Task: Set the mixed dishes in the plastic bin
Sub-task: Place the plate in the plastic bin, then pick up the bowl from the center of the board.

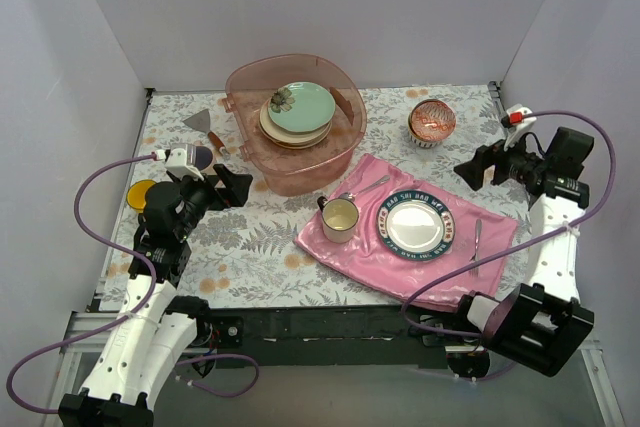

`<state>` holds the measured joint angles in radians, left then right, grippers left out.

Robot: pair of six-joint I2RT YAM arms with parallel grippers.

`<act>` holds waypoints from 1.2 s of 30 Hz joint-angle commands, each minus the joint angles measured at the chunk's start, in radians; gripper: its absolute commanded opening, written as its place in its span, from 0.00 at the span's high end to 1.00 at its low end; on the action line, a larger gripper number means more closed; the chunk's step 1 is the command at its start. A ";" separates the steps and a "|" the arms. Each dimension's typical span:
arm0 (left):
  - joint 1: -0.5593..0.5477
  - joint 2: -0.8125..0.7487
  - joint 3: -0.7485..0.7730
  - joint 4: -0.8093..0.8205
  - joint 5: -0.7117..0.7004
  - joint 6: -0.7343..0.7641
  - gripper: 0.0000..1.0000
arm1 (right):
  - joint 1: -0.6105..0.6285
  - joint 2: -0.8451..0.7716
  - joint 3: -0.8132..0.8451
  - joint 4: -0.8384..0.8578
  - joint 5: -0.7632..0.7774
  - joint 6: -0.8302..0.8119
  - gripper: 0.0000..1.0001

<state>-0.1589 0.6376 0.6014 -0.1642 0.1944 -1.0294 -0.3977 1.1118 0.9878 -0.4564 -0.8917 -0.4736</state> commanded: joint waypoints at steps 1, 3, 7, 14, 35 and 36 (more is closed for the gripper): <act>0.004 -0.012 -0.002 0.009 0.002 0.022 0.02 | 0.051 0.078 0.161 -0.076 0.020 -0.037 0.01; 0.002 -0.010 0.000 0.008 0.005 0.022 0.02 | 0.077 0.108 0.205 -0.094 0.068 -0.049 0.01; 0.002 -0.004 0.000 0.009 0.007 0.023 0.02 | 0.175 0.192 0.317 -0.155 0.201 -0.086 0.01; 0.002 0.007 0.000 0.009 0.004 0.023 0.02 | 0.318 0.293 0.456 -0.192 0.407 -0.151 0.01; 0.004 0.039 0.003 0.005 -0.019 0.025 0.02 | 0.534 0.542 0.534 -0.172 0.692 -0.224 0.10; 0.004 0.043 0.003 0.003 -0.024 0.023 0.02 | 0.545 0.540 0.531 -0.169 0.692 -0.224 0.10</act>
<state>-0.1589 0.6762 0.6010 -0.1642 0.1928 -1.0176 0.1249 1.6524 1.4769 -0.6346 -0.2184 -0.6849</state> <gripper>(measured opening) 0.982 0.910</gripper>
